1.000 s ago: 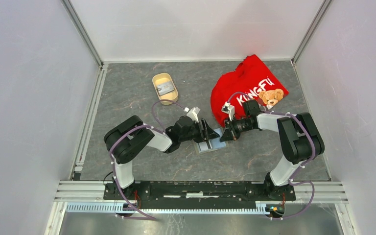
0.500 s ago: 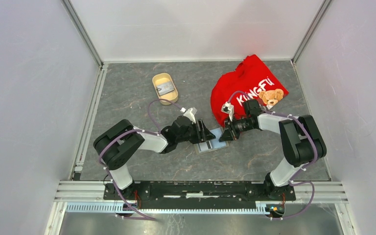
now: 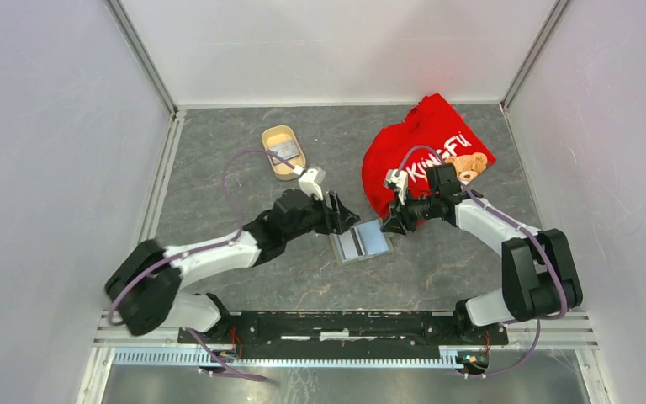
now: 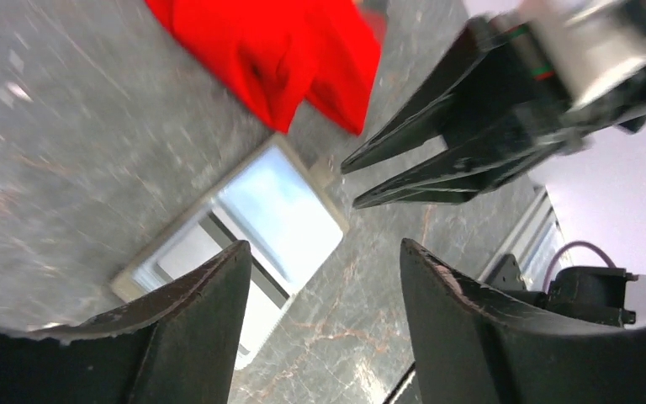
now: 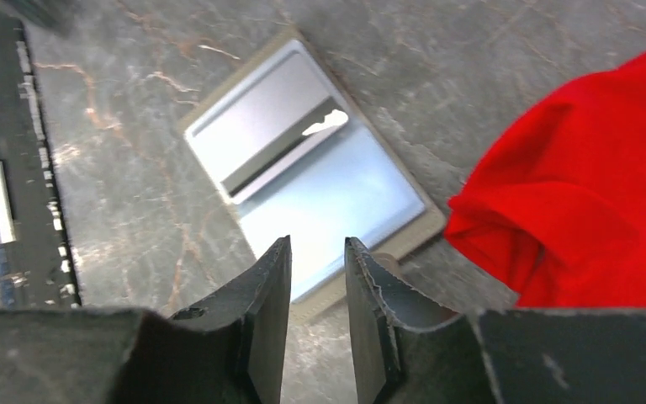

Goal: Put the credit cards into the card holder
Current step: Open the card holder at the center of the board.

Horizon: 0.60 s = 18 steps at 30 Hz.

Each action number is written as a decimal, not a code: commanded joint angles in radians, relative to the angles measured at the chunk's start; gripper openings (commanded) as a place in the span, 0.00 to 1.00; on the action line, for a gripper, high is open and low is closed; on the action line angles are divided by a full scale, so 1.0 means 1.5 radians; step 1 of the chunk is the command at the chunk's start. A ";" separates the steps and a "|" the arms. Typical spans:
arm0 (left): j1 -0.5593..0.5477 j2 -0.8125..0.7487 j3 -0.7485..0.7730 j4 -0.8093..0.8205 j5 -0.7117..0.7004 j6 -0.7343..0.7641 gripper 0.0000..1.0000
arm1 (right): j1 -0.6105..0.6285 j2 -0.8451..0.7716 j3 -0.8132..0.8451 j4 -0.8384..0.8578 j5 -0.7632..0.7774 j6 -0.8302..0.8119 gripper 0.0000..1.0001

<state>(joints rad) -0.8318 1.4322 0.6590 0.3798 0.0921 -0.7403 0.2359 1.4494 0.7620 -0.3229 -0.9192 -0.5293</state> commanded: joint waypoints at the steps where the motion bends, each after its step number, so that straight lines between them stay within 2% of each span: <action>1: 0.004 -0.139 0.017 -0.100 -0.135 0.147 0.79 | 0.002 -0.010 -0.010 0.042 0.105 0.011 0.37; 4: 0.009 -0.208 -0.018 -0.115 -0.188 0.155 0.99 | 0.003 0.007 -0.004 0.041 0.137 0.021 0.40; 9: 0.030 -0.246 -0.077 -0.110 -0.133 0.120 1.00 | 0.003 0.011 -0.008 0.050 0.203 0.030 0.48; 13: 0.030 -0.251 -0.111 -0.099 -0.120 0.093 1.00 | 0.002 0.024 -0.007 0.044 0.231 0.021 0.46; 18: 0.031 -0.252 -0.135 -0.075 -0.108 0.075 1.00 | 0.003 0.049 -0.002 0.023 0.199 0.002 0.47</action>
<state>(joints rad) -0.7883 1.0599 0.4656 0.2161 -0.0937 -0.5987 0.2359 1.4948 0.7547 -0.2840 -0.6075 -0.4992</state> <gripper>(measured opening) 0.993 0.463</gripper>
